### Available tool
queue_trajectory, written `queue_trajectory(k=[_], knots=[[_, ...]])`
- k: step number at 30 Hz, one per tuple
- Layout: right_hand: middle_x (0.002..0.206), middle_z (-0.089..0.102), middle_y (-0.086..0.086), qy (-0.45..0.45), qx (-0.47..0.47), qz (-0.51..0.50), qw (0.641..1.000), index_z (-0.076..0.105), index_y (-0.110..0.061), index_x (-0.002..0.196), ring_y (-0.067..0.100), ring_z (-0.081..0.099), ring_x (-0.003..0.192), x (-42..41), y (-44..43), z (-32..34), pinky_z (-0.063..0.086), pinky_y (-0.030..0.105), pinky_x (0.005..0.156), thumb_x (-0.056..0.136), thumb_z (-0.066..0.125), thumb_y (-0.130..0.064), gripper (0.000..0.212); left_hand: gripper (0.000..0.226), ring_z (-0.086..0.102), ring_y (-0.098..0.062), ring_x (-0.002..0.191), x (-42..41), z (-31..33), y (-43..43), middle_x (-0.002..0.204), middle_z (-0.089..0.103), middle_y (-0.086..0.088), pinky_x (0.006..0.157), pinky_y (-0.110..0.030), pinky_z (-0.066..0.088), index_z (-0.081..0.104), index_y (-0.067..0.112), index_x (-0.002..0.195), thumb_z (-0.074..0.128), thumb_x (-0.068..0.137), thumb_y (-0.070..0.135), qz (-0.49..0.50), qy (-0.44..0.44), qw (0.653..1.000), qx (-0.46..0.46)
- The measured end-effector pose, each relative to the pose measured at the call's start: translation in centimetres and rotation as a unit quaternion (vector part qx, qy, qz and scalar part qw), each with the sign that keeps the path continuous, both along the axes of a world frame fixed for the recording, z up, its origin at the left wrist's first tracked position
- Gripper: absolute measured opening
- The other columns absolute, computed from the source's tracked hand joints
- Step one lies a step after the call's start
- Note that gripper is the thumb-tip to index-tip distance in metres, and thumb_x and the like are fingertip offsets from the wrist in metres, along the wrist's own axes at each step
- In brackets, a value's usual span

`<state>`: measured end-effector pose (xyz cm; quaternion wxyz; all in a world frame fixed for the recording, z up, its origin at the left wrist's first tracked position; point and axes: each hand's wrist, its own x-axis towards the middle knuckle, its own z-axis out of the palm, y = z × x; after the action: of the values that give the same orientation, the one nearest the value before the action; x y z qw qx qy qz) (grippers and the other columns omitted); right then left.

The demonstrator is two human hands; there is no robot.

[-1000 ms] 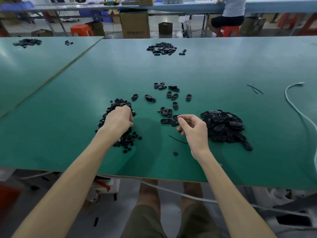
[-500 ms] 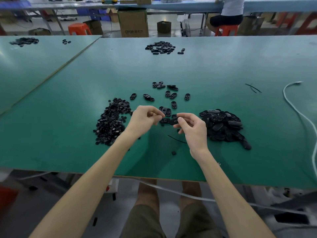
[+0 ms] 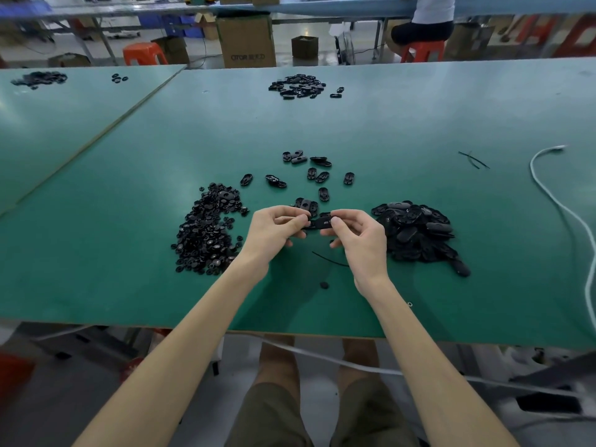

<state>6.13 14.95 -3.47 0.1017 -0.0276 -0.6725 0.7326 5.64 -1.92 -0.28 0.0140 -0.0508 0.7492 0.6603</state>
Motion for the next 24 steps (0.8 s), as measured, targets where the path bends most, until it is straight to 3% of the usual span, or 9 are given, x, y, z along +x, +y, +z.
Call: queue_trajectory(k=[6,12,17,24], knots=[[0.091,0.079,0.007,0.003,-0.023,0.001,1.0,0.073,-0.007,0.102,0.023,0.08,0.082,0.0,0.0,0.0,0.059,0.026,0.06,0.097,0.07,-0.004,0.007,0.004,0.068,-0.009,0.064,0.1,-0.2,0.5,0.084,0.078,-0.003,0.057,-0.016,0.047,0.074,0.013,0.095,0.076,0.092,0.012,0.007,0.043,0.998,-0.045],[0.093,0.081,0.006,0.009,-0.043,0.016,0.999,0.076,-0.011,0.1,0.024,0.08,0.087,0.2,-0.2,0.1,0.062,0.029,0.066,0.098,0.07,-0.005,0.009,0.011,0.069,-0.009,0.061,-0.1,-0.5,1.3,0.082,0.076,0.003,0.067,-0.02,0.054,0.07,0.017,0.095,0.078,0.089,0.012,0.012,0.111,0.987,-0.112],[0.094,0.081,0.006,0.011,-0.039,0.023,0.999,0.077,-0.012,0.099,0.025,0.08,0.088,0.2,-0.3,0.1,0.063,0.03,0.067,0.098,0.07,-0.004,0.011,0.012,0.07,-0.013,0.07,-0.2,-0.8,1.6,0.088,0.074,0.008,0.073,-0.03,0.058,0.068,0.023,0.096,0.078,0.091,0.018,0.025,0.122,0.977,-0.173],[0.093,0.081,0.006,0.017,-0.034,0.036,0.999,0.078,-0.01,0.1,0.025,0.079,0.091,0.2,-0.1,0.0,0.061,0.027,0.067,0.096,0.072,-0.004,0.009,0.007,0.066,-0.011,0.071,-0.1,-0.7,1.8,0.087,0.072,0.008,0.074,-0.029,0.056,0.071,0.022,0.095,0.076,0.093,0.019,0.029,0.13,0.972,-0.196]])
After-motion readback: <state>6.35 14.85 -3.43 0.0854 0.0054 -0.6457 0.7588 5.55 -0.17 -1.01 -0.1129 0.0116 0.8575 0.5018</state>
